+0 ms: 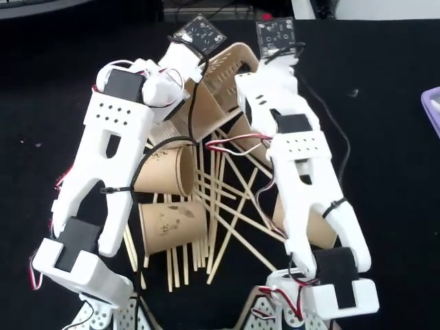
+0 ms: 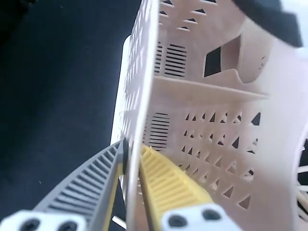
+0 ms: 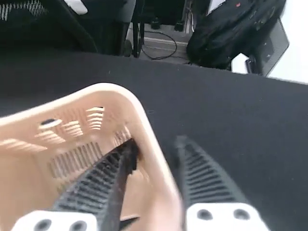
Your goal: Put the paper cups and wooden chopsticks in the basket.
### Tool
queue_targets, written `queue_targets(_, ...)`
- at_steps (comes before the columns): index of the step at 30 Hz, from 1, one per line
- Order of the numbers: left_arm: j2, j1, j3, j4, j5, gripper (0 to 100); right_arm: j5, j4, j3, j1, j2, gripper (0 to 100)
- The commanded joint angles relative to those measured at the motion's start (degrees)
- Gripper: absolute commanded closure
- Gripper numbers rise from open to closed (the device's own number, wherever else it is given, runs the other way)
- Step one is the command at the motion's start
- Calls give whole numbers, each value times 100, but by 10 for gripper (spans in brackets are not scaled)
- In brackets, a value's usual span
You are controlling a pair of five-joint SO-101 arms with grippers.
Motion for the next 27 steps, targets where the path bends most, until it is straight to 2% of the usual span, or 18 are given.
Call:
queue_targets(1, -404, 22, -127, -35, -44, 970, 176, 44, -347, 158, -127, 988)
queue_targets(3, -404, 4, -119, -176, 9, 968, 176, 62, -242, 237, -295, 988)
queue_targets(9, -396, -233, -119, -985, 914, 962, 167, 35, 620, 97, -1103, 988)
queue_targets(15, -220, -488, 92, -1697, 2268, 784, -273, -79, 1165, 97, -1763, 988)
queue_targets(20, -70, -1051, 136, -2295, 2989, 792, -352, -167, 1051, 70, -1534, 988)
queue_targets(24, -167, -1305, 84, -2330, 3543, 790, -352, -167, 725, 70, -1042, 988)
queue_targets(27, -466, -1305, 75, -2075, 3543, 790, -352, -167, 453, 88, -708, 988)
